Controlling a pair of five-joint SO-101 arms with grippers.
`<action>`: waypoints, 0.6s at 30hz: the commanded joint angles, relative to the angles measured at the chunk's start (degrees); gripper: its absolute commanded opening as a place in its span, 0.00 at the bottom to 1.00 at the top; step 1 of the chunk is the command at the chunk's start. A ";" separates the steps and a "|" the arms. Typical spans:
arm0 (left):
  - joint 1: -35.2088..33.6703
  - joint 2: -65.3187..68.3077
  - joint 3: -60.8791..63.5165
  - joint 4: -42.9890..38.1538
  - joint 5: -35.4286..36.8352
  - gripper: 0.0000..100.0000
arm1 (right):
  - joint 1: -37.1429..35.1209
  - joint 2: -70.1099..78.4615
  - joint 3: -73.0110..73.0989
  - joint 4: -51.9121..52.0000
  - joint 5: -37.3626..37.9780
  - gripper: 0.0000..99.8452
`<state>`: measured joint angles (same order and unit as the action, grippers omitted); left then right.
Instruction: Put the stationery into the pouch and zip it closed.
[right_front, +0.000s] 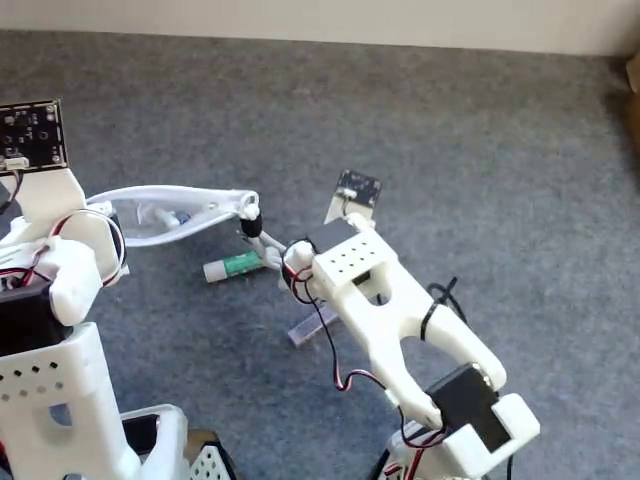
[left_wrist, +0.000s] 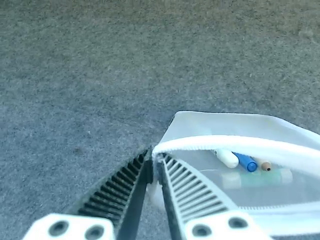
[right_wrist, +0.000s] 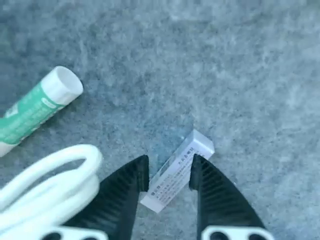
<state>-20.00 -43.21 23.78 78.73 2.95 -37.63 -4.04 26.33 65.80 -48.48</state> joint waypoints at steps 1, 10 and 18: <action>0.66 0.22 1.36 -0.44 0.70 0.01 | 0.92 -0.04 -3.30 1.10 -0.53 0.13; 0.66 0.22 1.36 -0.44 0.70 0.01 | 0.66 0.22 -3.03 3.74 -0.35 0.13; 0.66 0.22 1.36 -0.35 0.70 0.01 | 0.66 0.22 -2.95 2.77 -0.18 0.13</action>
<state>-20.00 -43.21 23.78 78.73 2.95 -37.63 -3.25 26.33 68.88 -48.48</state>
